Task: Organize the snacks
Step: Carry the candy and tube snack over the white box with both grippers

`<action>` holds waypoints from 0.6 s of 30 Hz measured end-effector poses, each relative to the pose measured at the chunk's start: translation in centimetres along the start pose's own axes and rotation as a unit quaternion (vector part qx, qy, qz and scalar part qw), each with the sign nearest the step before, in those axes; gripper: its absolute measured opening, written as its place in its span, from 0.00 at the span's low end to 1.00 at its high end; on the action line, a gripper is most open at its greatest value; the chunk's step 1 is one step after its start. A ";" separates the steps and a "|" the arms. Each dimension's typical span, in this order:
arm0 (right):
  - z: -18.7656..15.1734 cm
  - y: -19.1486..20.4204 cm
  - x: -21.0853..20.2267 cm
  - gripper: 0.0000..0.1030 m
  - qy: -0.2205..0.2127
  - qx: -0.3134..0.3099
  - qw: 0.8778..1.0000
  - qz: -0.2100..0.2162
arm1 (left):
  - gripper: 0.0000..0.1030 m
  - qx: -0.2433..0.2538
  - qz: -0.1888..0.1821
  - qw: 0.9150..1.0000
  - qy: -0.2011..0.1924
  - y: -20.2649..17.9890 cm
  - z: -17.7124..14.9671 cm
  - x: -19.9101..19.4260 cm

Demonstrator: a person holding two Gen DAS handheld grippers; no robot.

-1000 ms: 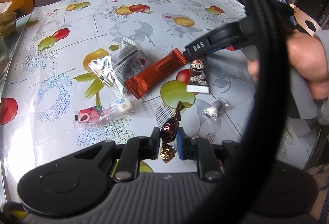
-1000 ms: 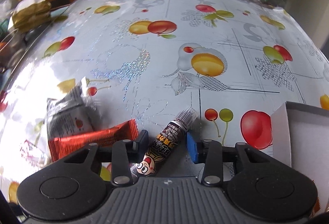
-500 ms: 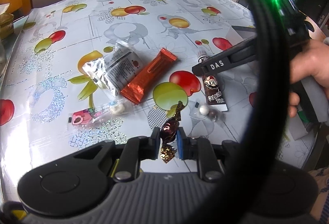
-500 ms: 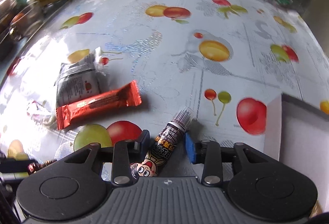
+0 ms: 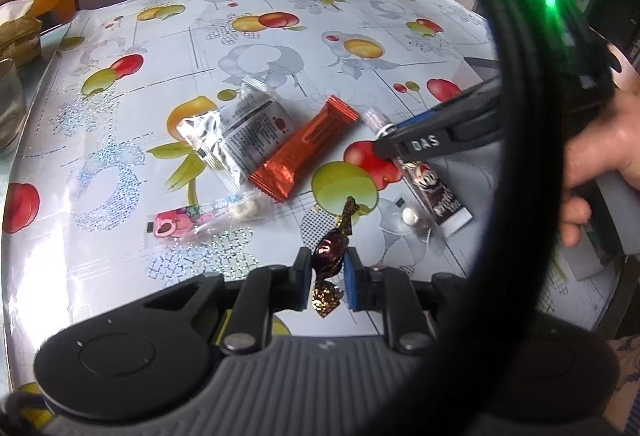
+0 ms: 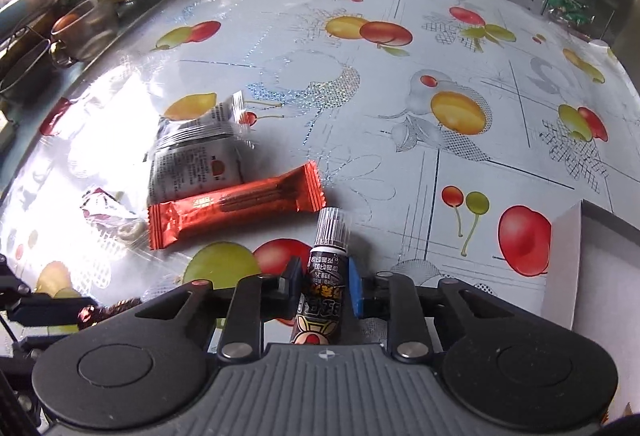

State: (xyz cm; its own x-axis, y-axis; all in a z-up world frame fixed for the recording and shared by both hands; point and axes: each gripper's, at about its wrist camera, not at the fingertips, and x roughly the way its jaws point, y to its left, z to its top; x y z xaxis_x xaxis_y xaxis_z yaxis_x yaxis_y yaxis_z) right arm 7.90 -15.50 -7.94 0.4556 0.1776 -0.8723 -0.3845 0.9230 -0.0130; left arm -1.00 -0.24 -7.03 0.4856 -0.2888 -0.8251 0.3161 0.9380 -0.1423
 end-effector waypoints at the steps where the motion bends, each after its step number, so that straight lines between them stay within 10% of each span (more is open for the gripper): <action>1: 0.0 -0.1 -0.2 0.24 -0.002 0.003 1.000 0.003 | 0.12 -0.003 0.000 1.000 0.000 0.1 0.0 0.0; 18: -0.8 -1.8 -6.4 0.23 -0.068 0.033 0.997 0.020 | 0.12 -0.005 0.022 0.999 -0.028 -1.0 2.5 -0.4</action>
State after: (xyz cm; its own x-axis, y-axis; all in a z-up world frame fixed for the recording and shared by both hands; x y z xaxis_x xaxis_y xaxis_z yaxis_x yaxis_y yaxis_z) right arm 5.02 -18.60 -2.73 0.5471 0.2551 -0.7973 -0.3527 0.9340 0.0568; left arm 0.53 -1.57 -5.13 0.5437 -0.2564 -0.7991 0.2854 0.9519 -0.1113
